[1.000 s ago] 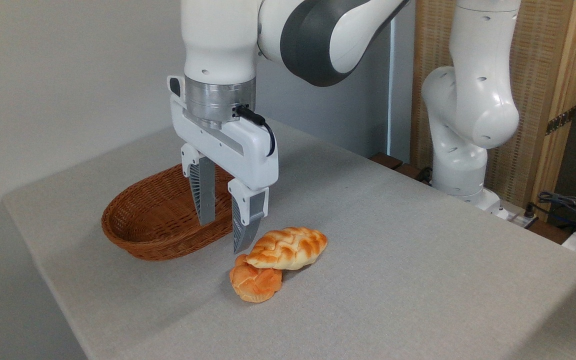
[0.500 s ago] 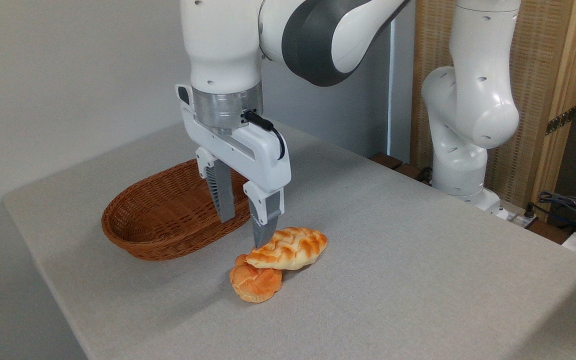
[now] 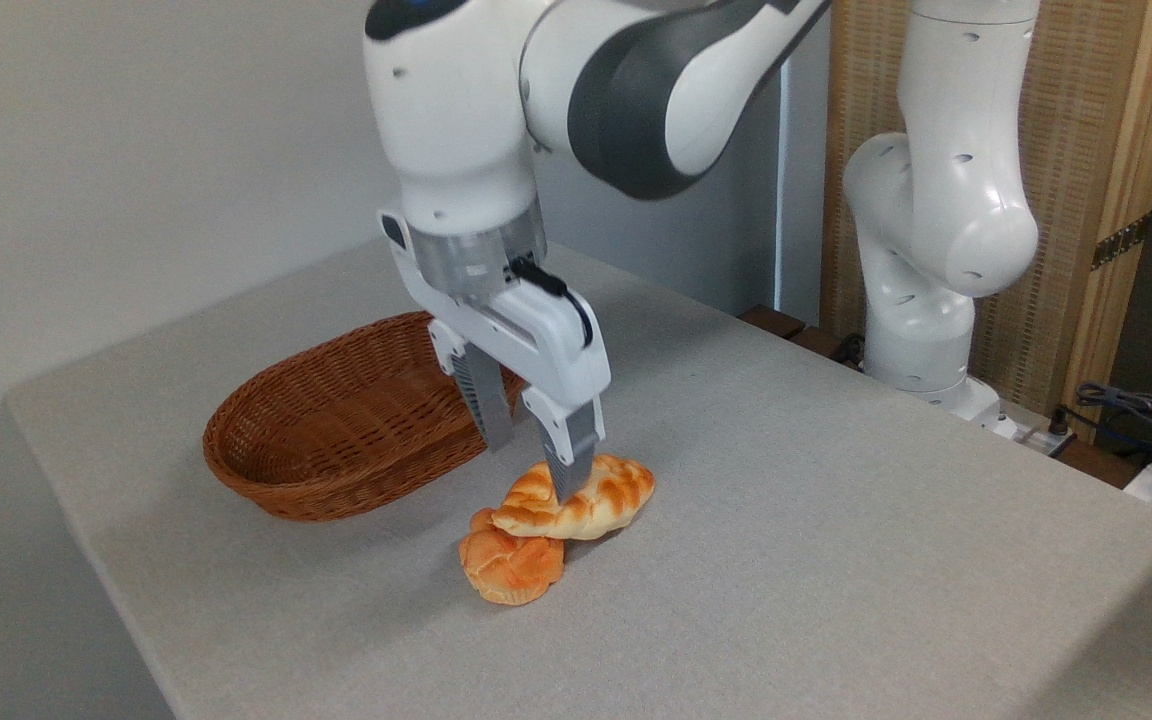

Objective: Put bread into the basket
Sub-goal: 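Lower the open gripper onto the braided bread roll, then close the gripper around the braided bread roll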

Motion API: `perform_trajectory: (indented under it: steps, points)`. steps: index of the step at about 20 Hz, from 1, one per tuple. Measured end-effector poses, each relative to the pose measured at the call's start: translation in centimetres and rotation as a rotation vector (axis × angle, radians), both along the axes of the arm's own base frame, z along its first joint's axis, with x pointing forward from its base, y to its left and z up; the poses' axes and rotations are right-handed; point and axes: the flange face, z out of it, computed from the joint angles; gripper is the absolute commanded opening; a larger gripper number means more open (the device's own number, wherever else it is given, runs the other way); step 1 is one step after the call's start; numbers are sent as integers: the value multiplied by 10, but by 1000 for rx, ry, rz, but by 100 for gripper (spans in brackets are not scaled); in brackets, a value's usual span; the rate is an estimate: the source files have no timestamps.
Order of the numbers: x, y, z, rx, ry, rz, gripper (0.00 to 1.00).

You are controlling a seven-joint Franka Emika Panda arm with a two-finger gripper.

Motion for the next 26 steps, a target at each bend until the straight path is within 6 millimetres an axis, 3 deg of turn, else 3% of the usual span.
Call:
perform_trajectory:
  steps: [4,17,19,22,24,26]
  points:
    - [-3,-1,-24,12,48,-17,100]
    - [-2,1,-52,97,99,-61,99]
    - [-1,-2,-52,97,90,-66,86]
    - [2,-5,-50,97,62,-70,46]
    - [3,-5,-49,97,52,-70,37]
    - [4,-5,-49,96,48,-69,37]
